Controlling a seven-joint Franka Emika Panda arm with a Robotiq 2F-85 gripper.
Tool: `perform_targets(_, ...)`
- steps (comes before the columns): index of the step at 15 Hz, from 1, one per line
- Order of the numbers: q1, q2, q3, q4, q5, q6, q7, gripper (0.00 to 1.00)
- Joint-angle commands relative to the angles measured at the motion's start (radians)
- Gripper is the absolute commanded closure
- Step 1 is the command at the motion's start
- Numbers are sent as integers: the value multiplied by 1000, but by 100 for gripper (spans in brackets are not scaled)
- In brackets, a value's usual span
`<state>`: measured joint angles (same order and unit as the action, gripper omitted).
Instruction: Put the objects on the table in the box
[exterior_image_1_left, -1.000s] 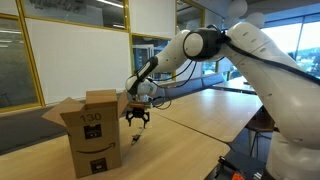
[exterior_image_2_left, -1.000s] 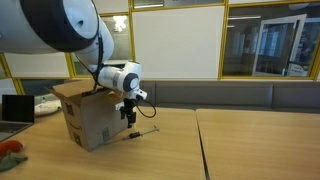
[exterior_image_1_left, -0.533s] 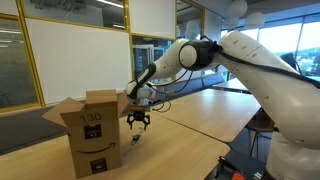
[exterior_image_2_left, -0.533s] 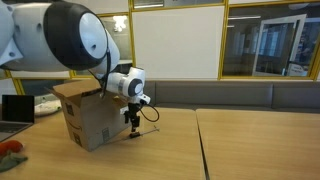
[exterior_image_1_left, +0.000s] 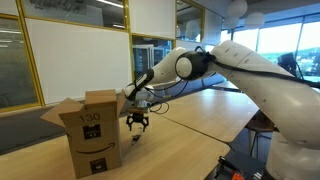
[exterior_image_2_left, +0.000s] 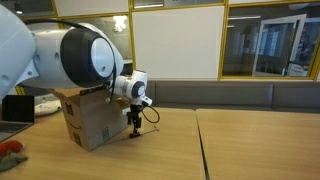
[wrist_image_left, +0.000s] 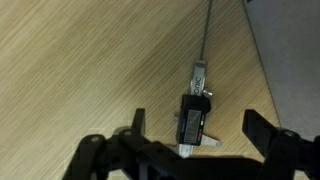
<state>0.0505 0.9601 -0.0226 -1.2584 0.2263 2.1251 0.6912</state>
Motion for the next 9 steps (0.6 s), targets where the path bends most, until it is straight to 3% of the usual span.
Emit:
perform_targets(1,6,86,-14,124,-2,-52,39,0)
perform_targets(9,2,175,-18,214,-7,-69,64,0)
